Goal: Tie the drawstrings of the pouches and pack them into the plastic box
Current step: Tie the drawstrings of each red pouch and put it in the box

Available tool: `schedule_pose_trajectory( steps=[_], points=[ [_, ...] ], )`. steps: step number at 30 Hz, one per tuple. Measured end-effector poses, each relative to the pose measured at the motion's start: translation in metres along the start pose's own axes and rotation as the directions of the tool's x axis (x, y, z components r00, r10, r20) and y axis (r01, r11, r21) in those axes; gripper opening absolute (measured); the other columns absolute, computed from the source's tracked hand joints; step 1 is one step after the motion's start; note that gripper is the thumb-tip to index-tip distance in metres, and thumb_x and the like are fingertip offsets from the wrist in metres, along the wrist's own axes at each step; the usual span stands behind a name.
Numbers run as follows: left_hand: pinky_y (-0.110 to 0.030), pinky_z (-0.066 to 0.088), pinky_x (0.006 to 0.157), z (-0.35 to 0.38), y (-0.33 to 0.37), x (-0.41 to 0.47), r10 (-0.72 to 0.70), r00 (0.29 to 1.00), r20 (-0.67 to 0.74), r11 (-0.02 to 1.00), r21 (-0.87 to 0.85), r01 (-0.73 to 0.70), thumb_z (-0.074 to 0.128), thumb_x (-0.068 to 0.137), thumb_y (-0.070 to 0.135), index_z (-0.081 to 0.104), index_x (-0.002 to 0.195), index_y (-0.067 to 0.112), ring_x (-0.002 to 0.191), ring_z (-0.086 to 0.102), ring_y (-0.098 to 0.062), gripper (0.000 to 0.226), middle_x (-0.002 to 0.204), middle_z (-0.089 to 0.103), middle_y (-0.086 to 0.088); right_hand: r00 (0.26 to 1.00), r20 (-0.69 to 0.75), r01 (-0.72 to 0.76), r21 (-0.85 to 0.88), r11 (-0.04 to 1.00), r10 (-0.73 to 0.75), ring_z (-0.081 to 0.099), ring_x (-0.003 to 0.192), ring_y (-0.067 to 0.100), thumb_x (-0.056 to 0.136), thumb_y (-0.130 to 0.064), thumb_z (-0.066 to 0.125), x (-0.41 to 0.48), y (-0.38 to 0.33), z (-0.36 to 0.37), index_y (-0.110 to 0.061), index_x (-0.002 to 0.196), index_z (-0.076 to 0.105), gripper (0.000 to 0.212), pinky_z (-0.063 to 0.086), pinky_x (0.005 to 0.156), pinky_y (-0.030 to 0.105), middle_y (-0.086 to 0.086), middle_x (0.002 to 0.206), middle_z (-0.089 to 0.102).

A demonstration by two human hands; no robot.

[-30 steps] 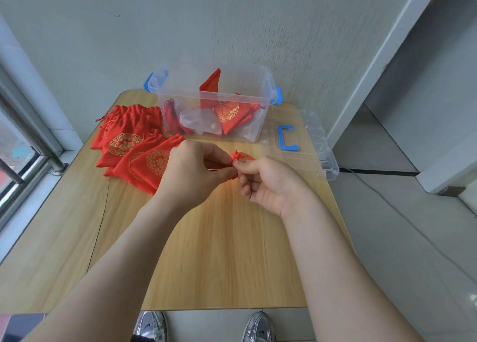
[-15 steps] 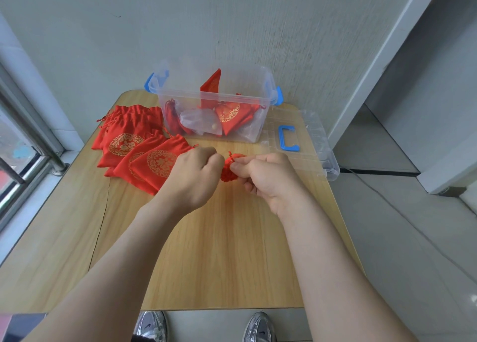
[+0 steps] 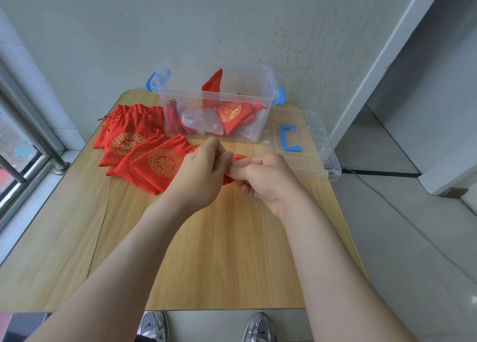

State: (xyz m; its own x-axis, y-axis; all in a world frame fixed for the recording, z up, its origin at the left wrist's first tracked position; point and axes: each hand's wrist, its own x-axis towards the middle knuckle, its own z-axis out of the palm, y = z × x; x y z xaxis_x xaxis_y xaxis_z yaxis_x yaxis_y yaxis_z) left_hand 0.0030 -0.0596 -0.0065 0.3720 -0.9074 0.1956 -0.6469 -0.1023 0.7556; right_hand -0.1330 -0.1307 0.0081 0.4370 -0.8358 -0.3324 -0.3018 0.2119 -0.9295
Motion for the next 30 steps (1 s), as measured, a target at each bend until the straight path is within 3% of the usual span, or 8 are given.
schedule_pose_trajectory(
  steps=[4,8,12,18,20,25,27,30],
  points=[
    [-0.017,0.039,0.060,-0.002,-0.004,0.001,-0.051,0.999,-0.017,0.998,0.034,0.051,0.051,0.110,0.031,0.054,0.094,0.012,0.077,0.059,-0.007,0.026,0.082,0.067,0.004,0.996,-0.039,0.071,-0.094,0.993,-0.075,0.065,0.065,0.008,0.087,-0.010,0.085,-0.002,0.000,-0.002,-0.019,0.087,0.085,0.009,0.050,0.066,0.023,-0.003,0.079,0.077],
    [-0.019,0.040,0.062,-0.004,-0.007,0.002,-0.083,0.996,-0.016,0.996,0.041,0.084,0.053,0.110,0.033,0.057,0.096,0.011,0.079,0.058,-0.006,0.026,0.085,0.065,0.004,0.989,-0.071,0.108,-0.280,0.954,-0.133,0.071,0.093,0.012,0.088,-0.014,0.081,-0.005,-0.001,-0.001,-0.032,0.068,0.080,0.027,0.054,0.078,0.027,-0.009,0.089,0.077],
    [-0.030,0.040,0.065,-0.006,-0.007,0.002,-0.117,0.993,-0.011,0.992,0.056,0.117,0.053,0.110,0.034,0.058,0.093,0.012,0.080,0.057,-0.011,0.028,0.087,0.064,0.003,0.975,-0.109,0.130,-0.428,0.894,-0.194,0.067,0.095,0.006,0.091,-0.018,0.074,-0.007,-0.004,0.001,-0.032,0.077,0.078,0.020,0.043,0.060,0.013,-0.014,0.096,0.073],
    [-0.046,0.052,0.082,-0.009,-0.003,0.001,-0.144,0.989,-0.005,0.981,0.134,0.144,0.050,0.111,0.035,0.066,0.096,0.010,0.090,0.063,-0.029,0.034,0.095,0.069,-0.006,0.953,-0.086,0.175,-0.629,0.758,-0.291,0.070,0.083,0.018,0.086,-0.022,0.070,-0.009,0.001,0.007,-0.024,0.066,0.072,0.020,0.058,0.064,0.027,-0.003,0.079,0.073],
    [-0.045,0.053,0.083,-0.010,-0.002,0.000,-0.148,0.989,-0.012,0.977,0.155,0.148,0.048,0.112,0.033,0.071,0.096,0.010,0.092,0.064,-0.030,0.036,0.096,0.069,-0.006,0.946,-0.070,0.190,-0.673,0.715,-0.317,0.069,0.078,0.019,0.083,-0.024,0.072,-0.010,0.001,0.007,-0.021,0.066,0.072,0.017,0.062,0.069,0.035,-0.004,0.075,0.072],
    [-0.045,0.053,0.085,-0.011,-0.002,0.001,-0.162,0.987,0.008,0.968,0.195,0.157,0.047,0.112,0.028,0.076,0.096,0.007,0.094,0.066,-0.032,0.039,0.097,0.072,-0.010,0.933,0.032,0.232,-0.816,0.530,-0.359,0.058,0.105,0.020,0.085,-0.030,0.070,-0.013,-0.001,0.007,-0.033,0.071,0.065,0.015,0.050,0.091,0.038,-0.007,0.102,0.061],
    [-0.042,0.052,0.082,-0.010,-0.002,0.001,-0.163,0.987,0.010,0.971,0.182,0.158,0.048,0.112,0.028,0.076,0.094,0.008,0.091,0.065,-0.030,0.039,0.093,0.072,-0.008,0.919,0.059,0.262,-0.830,0.492,-0.391,0.054,0.105,0.018,0.086,-0.029,0.070,-0.010,0.001,0.006,-0.032,0.073,0.062,0.015,0.046,0.090,0.038,-0.008,0.101,0.055],
    [-0.034,0.045,0.067,-0.008,-0.001,0.000,-0.162,0.987,0.004,0.978,0.137,0.160,0.048,0.112,0.028,0.074,0.090,0.010,0.081,0.064,-0.024,0.039,0.085,0.068,0.000,0.915,0.125,0.329,-0.782,0.530,-0.384,0.060,0.096,0.016,0.086,-0.023,0.068,-0.007,0.008,0.006,-0.025,0.077,0.061,0.011,0.049,0.081,0.034,-0.015,0.089,0.057]
  ],
)
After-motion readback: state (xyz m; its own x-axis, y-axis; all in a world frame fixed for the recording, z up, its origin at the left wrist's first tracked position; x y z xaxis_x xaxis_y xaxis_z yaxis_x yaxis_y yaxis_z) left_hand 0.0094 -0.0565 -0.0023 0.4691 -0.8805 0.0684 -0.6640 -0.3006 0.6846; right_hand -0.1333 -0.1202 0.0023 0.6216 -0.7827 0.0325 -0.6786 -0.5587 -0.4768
